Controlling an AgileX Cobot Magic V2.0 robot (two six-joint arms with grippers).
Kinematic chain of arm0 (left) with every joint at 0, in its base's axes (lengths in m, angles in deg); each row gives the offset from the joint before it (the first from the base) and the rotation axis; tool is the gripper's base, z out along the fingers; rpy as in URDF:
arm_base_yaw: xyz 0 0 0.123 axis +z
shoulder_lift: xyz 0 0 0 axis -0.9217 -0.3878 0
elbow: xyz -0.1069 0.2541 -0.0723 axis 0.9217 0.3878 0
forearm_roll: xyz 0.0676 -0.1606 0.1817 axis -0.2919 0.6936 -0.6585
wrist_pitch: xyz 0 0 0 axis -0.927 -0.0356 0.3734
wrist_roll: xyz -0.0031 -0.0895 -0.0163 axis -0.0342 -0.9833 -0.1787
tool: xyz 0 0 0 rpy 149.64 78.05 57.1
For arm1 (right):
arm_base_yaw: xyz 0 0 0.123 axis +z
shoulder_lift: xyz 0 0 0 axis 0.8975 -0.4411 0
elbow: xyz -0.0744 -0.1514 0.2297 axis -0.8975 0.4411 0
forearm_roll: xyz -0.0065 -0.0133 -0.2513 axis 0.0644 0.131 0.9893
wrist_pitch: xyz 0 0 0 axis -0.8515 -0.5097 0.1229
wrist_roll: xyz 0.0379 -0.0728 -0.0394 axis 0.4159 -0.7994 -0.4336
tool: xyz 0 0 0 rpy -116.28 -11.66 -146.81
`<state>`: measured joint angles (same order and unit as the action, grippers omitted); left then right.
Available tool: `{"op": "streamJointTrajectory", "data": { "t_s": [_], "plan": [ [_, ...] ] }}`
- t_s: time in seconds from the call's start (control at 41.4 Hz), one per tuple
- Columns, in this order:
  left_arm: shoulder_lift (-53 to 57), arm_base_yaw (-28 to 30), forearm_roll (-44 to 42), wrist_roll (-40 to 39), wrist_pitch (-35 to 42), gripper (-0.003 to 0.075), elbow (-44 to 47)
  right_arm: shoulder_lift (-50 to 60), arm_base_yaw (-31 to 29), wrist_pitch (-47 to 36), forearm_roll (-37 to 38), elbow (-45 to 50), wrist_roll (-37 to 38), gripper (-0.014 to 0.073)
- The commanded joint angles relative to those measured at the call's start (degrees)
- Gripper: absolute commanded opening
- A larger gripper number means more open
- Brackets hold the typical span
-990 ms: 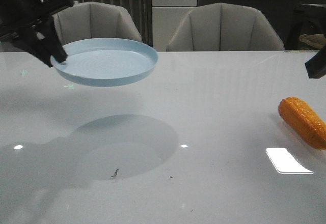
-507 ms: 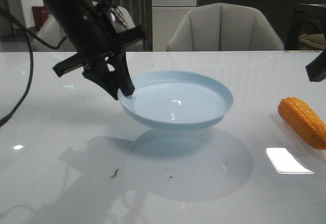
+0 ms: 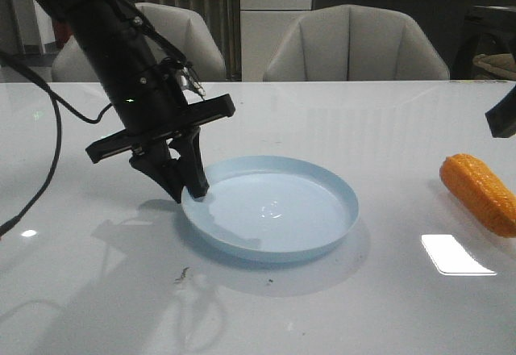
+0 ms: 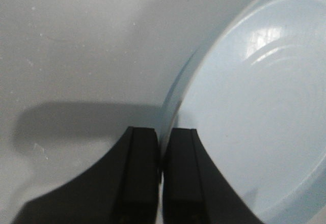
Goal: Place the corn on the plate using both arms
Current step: 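Grip the plate rim with the left gripper and drag it toward the table center, then open the left gripper and lift it away from the plate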
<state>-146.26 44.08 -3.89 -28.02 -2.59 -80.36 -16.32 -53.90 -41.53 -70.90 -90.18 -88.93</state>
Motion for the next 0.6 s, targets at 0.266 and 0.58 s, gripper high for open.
{"op": "streamJointTrajectory", "data": {
  "t_s": [0.266,0.58],
  "plan": [
    [3.42,-0.48,2.50,2.92,-1.35,0.0379,-4.62,0.91,0.12,-2.77,-0.24,-2.02,-0.43,0.0489],
    [6.43,0.99,0.70,5.88,-0.94,0.0379,-25.35,0.91,0.12,-2.92,-0.24,-2.02,-0.43,0.0489]
  ]
}}
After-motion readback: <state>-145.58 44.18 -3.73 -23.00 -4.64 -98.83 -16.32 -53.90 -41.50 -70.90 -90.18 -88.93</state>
